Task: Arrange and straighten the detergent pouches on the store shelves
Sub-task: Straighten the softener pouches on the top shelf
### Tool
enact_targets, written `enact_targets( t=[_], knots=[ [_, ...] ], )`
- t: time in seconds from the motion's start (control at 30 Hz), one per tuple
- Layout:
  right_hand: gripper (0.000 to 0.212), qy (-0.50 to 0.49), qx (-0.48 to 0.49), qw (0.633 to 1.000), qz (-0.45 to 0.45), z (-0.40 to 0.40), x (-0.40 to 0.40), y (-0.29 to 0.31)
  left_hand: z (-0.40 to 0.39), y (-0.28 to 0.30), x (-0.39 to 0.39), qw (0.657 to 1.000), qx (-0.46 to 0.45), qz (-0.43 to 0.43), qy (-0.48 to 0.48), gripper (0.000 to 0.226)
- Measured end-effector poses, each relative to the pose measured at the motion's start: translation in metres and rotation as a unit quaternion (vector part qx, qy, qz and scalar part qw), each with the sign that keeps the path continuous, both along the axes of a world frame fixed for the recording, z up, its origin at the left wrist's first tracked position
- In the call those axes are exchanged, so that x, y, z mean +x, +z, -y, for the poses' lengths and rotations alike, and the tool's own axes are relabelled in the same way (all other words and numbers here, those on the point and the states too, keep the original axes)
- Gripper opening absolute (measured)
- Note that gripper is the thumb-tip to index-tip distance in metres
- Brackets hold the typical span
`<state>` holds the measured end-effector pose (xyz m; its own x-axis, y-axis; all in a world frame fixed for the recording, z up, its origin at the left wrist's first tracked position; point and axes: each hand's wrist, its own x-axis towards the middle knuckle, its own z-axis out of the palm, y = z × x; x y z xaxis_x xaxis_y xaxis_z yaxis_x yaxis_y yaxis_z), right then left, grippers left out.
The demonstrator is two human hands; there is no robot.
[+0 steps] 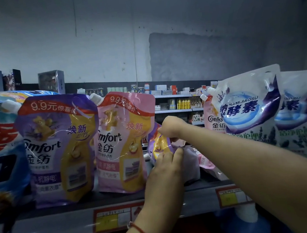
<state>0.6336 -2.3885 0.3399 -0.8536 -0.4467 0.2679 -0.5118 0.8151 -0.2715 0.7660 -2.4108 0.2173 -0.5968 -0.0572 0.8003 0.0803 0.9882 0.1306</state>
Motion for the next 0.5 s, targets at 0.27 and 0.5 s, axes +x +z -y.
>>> enact_targets(
  t=[0.27, 0.5],
  knots=[
    [0.038, 0.015, -0.089, 0.995, -0.039, -0.025, 0.018, 0.025, -0.002, -0.007, 0.003, 0.997, -0.018, -0.059, -0.051, 0.077],
    [0.022, 0.063, -0.274, 0.958, 0.055, -0.058, 0.032, 0.051, -0.015, -0.002, 0.019, 0.986, 0.018, -0.107, -0.13, 0.018]
  ],
)
